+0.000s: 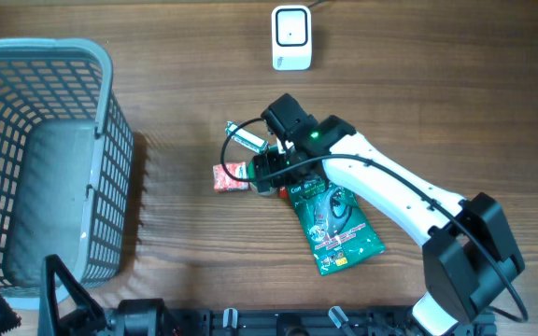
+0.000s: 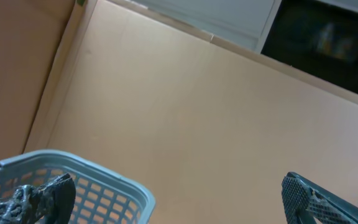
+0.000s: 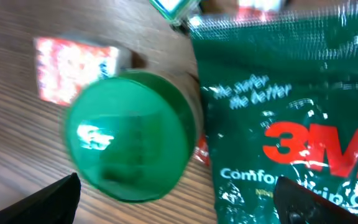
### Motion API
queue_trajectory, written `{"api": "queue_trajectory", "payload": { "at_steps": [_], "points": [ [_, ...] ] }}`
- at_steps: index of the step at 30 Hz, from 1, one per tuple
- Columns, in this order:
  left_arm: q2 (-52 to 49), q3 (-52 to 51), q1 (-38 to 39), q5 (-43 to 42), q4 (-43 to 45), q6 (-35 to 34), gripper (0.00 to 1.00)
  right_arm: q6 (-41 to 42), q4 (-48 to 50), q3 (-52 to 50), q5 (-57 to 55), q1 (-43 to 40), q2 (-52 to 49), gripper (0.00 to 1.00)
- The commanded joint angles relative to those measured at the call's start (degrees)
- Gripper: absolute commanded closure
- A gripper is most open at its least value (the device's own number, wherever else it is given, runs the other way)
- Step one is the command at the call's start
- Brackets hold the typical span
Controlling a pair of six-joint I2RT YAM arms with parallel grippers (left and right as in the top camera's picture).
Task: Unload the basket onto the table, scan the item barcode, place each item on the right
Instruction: 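Reach the right gripper over the gloves bag to the green-lidded jar, then grasp the green-lidded jar with the right gripper and lift it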
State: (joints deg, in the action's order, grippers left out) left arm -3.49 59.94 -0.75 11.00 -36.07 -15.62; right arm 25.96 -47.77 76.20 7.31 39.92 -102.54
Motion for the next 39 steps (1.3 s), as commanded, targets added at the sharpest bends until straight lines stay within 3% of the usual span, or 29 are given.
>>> {"api": "queue_trajectory", "payload": {
  "at_steps": [1, 14, 16, 19, 22, 27, 33, 39],
  "points": [
    [0.5, -0.1, 0.3, -0.7, -1.1, -0.3, 0.0, 1.6, 1.1, 3.4, -1.2, 2.4, -0.7, 0.0],
    [0.5, -0.1, 0.3, -0.7, -3.1, -0.3, 0.0, 5.6, 5.0, 3.4, -4.5, 3.0, -10.0, 0.01],
    [0.5, 0.0, 0.3, -0.7, -3.8, -0.3, 0.0, 5.5, 5.0, 3.4, -4.3, 3.0, -10.5, 0.1],
    [0.5, 0.0, 0.3, -0.7, -4.3, -0.3, 0.0, 5.1, 4.1, 4.3, -4.3, 3.0, -10.5, 0.34],
    [0.5, 0.0, 0.3, -0.7, -4.3, -0.3, 0.0, 1.9, 0.6, 7.8, -4.0, 2.9, -10.5, 0.43],
    [0.5, 0.0, 0.3, -0.7, -6.5, -0.3, 0.0, -13.2, -7.8, 15.1, 1.2, 1.8, -8.7, 0.46],
    [0.5, 0.0, 0.3, -0.7, -14.2, -0.3, 0.0, -47.6, -15.4, 16.8, 22.8, -2.0, -4.9, 0.51],
    [0.5, 0.0, 0.3, -0.7, -15.6, -0.3, 0.0, -68.8, -19.9, 16.8, 37.8, -7.7, -4.8, 0.49]
  ]
}}
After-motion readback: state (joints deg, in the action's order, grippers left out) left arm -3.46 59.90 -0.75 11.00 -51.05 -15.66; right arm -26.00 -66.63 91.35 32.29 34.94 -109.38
